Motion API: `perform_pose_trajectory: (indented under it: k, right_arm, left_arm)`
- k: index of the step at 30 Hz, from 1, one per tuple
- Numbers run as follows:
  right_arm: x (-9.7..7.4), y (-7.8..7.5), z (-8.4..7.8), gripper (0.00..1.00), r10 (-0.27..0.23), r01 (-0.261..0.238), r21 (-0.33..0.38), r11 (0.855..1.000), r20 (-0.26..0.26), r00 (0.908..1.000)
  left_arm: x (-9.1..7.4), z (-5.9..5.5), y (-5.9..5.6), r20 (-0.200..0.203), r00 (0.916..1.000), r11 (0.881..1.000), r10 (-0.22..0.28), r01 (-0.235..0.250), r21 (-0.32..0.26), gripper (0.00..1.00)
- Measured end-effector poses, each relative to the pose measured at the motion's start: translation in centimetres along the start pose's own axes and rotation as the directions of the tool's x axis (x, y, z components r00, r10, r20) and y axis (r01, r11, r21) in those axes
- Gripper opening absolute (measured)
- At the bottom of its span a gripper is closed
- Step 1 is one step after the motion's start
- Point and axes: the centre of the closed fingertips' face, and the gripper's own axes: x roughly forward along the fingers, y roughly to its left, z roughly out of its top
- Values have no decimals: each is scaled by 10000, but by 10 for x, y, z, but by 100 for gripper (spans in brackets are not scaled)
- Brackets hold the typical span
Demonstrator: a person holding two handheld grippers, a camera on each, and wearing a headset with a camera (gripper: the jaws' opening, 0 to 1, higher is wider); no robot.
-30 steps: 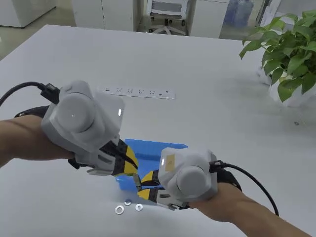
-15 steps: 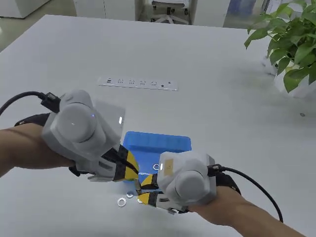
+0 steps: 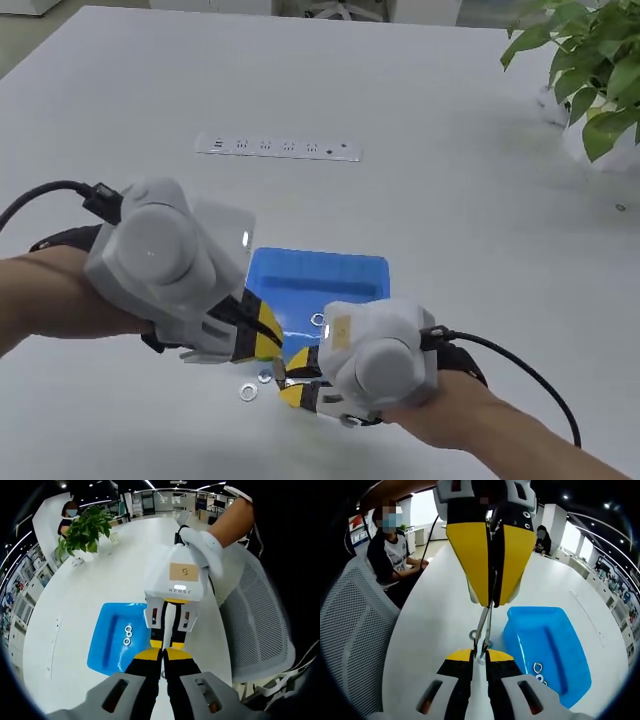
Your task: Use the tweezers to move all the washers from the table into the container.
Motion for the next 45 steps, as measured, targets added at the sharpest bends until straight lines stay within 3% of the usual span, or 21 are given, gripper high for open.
perform_pose_trajectory:
  k: [7, 27, 45]
  right_arm:
    - [1, 0, -6, 11, -23, 24, 68, 10000, -71, 10000]
    - [2, -1, -6, 11, 28, -27, 150, 9999, -17, 10000]
    - [2, 0, -7, 9, 174, -172, 173, 9997, -124, 9998]
  left_arm:
    - [5, -5, 1, -186, 9998, 10000, -29, 30, 31, 6]
    - [8, -2, -4, -83, 9998, 9998, -185, 185, -29, 6]
    - [10, -1, -2, -50, 9998, 9998, -194, 194, 19, 6]
